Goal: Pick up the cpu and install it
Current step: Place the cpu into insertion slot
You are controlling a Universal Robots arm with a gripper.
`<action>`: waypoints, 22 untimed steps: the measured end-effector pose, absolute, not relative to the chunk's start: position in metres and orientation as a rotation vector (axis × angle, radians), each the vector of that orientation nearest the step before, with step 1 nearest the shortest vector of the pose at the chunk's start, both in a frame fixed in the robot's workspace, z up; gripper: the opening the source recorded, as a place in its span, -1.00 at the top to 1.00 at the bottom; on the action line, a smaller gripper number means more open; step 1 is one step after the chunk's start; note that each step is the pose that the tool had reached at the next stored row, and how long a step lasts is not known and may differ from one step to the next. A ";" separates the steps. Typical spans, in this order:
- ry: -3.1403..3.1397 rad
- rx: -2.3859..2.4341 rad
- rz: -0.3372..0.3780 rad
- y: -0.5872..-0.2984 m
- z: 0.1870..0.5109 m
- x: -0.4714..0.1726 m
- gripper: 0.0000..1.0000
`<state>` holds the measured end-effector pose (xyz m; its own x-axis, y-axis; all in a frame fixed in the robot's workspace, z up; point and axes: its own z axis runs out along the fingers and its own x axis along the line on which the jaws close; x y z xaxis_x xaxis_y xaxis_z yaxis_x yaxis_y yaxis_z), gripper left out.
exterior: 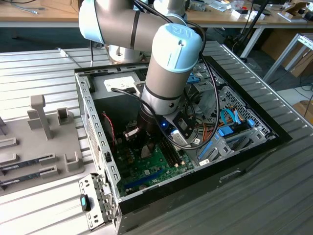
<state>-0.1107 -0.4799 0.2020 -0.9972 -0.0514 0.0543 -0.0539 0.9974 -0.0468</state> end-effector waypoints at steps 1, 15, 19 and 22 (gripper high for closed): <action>-3.087 0.081 0.074 -0.480 0.202 -0.111 0.07; -3.087 0.081 0.074 -0.480 0.202 -0.111 0.20; -3.087 0.082 0.074 -0.480 0.202 -0.111 0.20; -3.087 0.081 0.074 -0.480 0.202 -0.111 0.20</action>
